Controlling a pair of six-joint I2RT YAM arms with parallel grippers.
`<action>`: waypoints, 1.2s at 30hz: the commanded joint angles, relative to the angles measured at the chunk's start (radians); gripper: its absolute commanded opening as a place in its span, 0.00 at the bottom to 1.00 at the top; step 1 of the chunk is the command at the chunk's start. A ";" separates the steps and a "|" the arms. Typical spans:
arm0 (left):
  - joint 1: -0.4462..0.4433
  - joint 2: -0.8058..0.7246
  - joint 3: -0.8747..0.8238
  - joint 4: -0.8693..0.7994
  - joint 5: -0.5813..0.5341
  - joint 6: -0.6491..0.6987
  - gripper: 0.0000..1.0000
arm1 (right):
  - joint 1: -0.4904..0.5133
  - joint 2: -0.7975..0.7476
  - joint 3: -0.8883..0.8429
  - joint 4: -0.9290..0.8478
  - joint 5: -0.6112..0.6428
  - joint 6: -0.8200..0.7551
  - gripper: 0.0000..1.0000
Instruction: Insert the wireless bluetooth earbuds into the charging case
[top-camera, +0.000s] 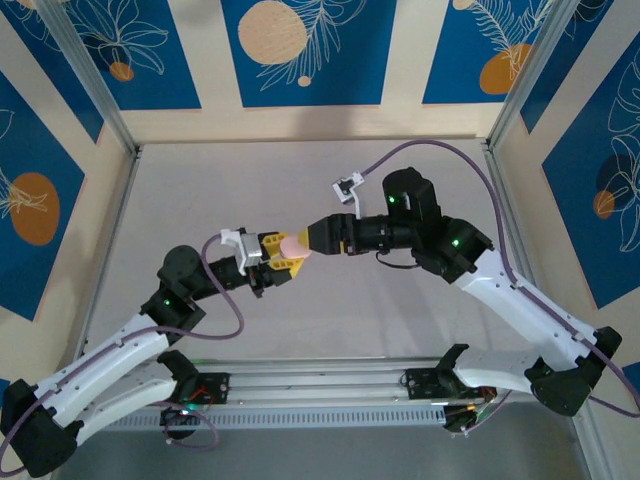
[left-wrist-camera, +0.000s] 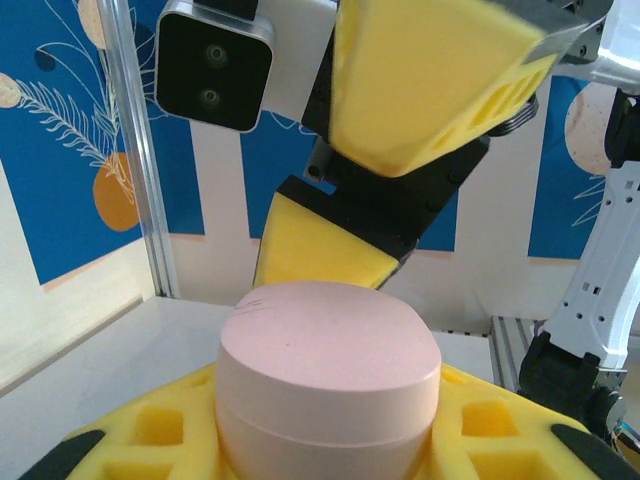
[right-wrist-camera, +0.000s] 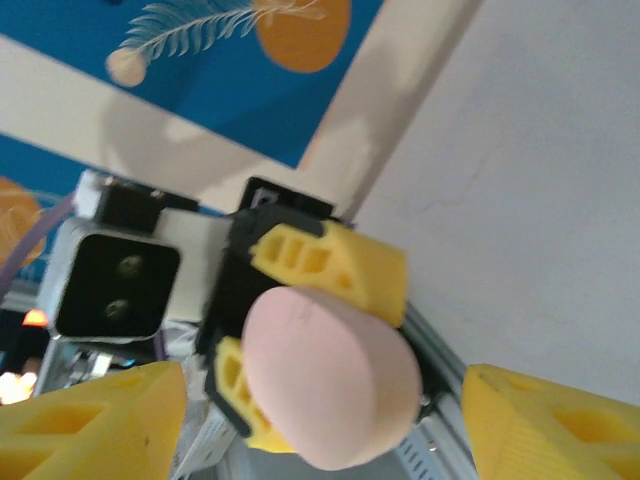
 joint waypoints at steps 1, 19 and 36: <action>-0.010 0.004 0.045 0.063 0.017 -0.022 0.26 | 0.004 0.041 0.006 0.058 -0.141 0.033 0.69; -0.010 -0.025 0.039 0.052 0.002 -0.019 0.29 | -0.018 0.062 -0.043 0.172 -0.224 0.096 0.33; -0.009 -0.028 0.040 -0.001 -0.040 -0.004 0.57 | -0.076 -0.025 -0.140 0.265 -0.116 0.136 0.14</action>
